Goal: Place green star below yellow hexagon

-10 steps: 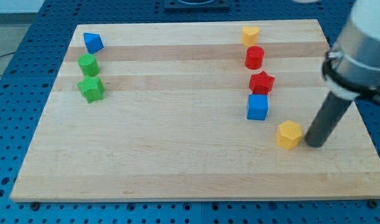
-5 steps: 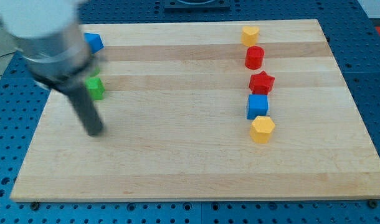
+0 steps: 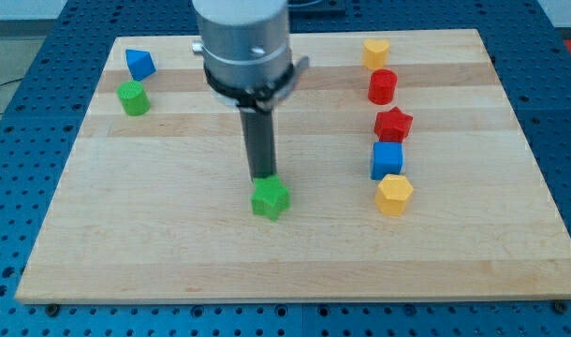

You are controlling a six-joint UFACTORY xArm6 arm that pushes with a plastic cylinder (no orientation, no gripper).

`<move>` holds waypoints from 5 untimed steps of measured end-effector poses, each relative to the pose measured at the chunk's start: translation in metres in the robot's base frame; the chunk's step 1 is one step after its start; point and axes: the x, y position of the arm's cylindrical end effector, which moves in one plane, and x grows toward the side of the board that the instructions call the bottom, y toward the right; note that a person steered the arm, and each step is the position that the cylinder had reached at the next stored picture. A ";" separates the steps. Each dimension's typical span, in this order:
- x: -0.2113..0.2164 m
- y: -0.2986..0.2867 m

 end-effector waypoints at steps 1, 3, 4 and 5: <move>0.010 0.002; 0.020 -0.034; 0.040 -0.011; 0.040 0.013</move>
